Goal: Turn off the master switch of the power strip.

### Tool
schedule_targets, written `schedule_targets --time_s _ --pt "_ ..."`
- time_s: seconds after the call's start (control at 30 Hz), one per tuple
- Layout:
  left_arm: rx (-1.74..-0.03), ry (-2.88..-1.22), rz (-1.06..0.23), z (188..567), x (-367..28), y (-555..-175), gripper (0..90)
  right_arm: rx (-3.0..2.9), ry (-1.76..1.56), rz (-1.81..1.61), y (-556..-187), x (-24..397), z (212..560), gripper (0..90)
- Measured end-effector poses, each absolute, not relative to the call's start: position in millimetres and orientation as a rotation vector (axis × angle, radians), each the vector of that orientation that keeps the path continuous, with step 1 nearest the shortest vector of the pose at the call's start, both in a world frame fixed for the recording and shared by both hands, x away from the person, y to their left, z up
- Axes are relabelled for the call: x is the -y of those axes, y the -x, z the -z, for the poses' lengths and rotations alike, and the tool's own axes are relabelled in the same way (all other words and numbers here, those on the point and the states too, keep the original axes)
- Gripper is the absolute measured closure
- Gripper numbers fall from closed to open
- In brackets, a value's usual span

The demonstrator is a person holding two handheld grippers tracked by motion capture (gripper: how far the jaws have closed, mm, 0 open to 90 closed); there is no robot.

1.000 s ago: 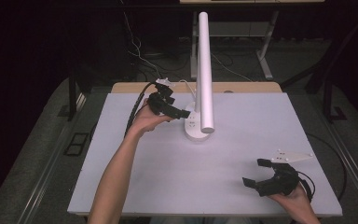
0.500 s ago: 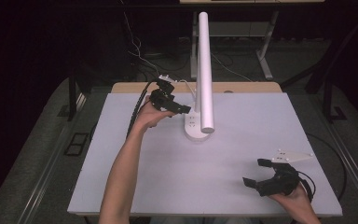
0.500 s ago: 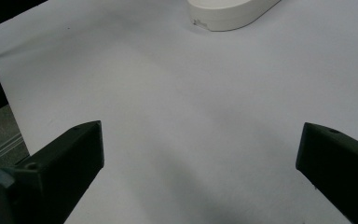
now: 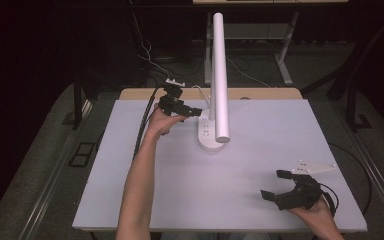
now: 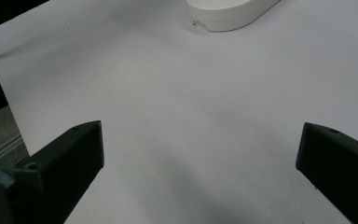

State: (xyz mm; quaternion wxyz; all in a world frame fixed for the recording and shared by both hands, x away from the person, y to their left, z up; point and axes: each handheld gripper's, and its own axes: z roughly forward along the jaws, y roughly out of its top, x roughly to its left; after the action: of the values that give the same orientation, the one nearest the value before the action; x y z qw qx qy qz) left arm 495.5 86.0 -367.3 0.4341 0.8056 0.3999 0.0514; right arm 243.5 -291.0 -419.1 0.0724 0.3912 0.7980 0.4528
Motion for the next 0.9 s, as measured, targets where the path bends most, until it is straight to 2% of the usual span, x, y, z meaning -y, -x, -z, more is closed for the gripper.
schedule_targets --time_s 0.43,0.9 --pt "-1.046 -1.911 -0.109 386.1 -79.1 -508.0 6.1 -2.393 -1.181 -1.366 -243.6 292.0 418.8 0.3" --pt "-1.110 -1.883 -0.077 406.0 -72.4 -513.6 18.2 -2.395 -1.191 -1.359 -243.8 293.3 419.6 0.3"
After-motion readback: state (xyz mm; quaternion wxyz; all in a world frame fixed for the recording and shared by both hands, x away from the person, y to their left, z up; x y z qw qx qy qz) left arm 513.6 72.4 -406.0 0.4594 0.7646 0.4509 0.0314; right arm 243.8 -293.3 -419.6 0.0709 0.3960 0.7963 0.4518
